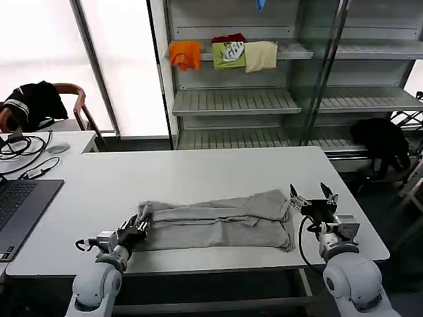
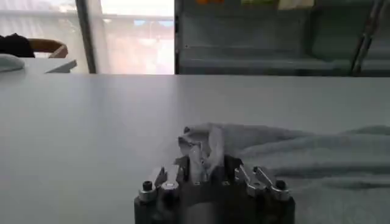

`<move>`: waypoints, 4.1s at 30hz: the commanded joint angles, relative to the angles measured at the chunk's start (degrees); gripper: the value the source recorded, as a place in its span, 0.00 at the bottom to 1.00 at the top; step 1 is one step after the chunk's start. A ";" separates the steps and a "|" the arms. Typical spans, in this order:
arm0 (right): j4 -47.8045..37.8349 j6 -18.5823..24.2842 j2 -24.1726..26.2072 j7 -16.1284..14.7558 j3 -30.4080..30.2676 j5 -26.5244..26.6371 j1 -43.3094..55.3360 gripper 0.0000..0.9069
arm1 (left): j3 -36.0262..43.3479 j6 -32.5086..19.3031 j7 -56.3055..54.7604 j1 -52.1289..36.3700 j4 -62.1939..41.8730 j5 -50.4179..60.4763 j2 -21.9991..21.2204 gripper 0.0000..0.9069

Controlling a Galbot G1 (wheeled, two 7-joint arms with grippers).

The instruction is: Fold and organize the clothes.

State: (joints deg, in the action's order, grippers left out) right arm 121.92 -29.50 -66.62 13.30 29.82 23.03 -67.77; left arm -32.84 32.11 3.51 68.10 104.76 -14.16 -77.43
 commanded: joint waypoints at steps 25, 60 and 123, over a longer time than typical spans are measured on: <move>-2.85 -0.29 -0.12 0.21 -2.88 0.85 4.25 1.00 | -21.80 -1.76 1.38 -3.11 -7.11 -6.56 24.22 0.01; 1.41 -0.70 -3.88 0.43 2.95 -3.10 -3.26 1.00 | 19.06 0.89 -2.65 -12.18 1.69 1.62 10.43 0.01; 0.78 -0.97 -2.73 0.08 -2.99 -5.95 -2.16 1.00 | 5.85 0.97 -12.37 -8.68 11.49 -31.34 13.20 1.00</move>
State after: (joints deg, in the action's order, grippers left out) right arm 122.88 -30.28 -69.86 13.36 28.94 17.04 -71.10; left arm -16.09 32.99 -5.66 56.98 117.03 -38.16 -68.02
